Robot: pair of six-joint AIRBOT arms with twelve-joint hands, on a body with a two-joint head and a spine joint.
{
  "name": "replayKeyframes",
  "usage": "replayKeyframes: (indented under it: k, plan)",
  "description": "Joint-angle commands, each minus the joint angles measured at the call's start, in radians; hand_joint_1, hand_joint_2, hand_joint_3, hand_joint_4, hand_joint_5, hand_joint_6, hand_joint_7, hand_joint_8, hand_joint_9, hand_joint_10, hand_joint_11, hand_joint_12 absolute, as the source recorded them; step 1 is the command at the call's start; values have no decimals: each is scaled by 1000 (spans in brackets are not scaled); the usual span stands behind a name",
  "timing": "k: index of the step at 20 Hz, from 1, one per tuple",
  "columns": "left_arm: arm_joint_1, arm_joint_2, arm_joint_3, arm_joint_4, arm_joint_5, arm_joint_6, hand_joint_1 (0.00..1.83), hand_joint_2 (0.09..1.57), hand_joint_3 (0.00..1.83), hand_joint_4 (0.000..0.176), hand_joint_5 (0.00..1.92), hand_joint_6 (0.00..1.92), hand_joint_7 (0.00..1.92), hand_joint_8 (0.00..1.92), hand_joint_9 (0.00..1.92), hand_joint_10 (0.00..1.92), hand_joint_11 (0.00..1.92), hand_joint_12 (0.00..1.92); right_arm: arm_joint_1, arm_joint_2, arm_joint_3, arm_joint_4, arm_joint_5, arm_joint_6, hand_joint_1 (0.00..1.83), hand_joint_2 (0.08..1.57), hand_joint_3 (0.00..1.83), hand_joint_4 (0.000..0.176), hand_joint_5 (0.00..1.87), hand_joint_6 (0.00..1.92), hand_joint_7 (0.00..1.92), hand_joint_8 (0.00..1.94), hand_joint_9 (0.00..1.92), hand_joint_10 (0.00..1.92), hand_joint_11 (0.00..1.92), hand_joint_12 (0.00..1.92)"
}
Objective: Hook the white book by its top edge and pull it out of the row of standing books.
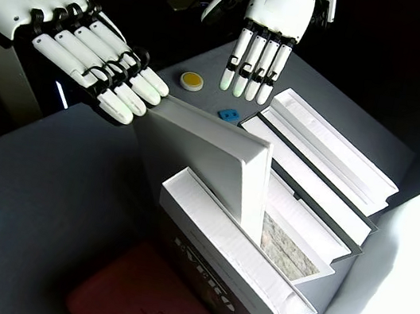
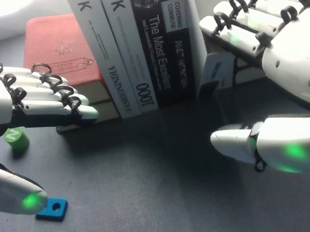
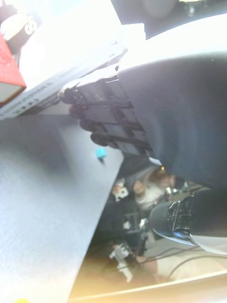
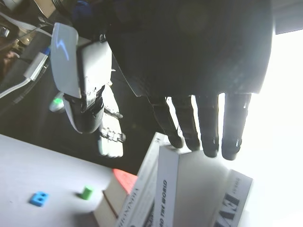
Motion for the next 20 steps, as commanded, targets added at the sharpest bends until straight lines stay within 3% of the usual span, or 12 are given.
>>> replayKeyframes:
  k: [1,9,20]
  plan:
    - [-9,3,0,-52,44,2,0,1108,0,0,0,0,0,0,0,0,0,0,-1,8,-3,-27,14,-4,0,1130,2,0,2,0,0,0,0,0,0,0]
    - [-9,3,-2,-36,45,-3,0,1123,5,0,0,0,0,0,0,0,0,0,-43,67,-58,8,7,-4,0,1123,0,0,0,0,0,0,0,0,0,0]
    - [-12,2,3,-36,46,-3,0,1113,0,0,0,0,0,0,0,0,0,0,-135,57,-24,25,-12,28,0,1128,0,0,11,4,0,0,0,0,0,0]
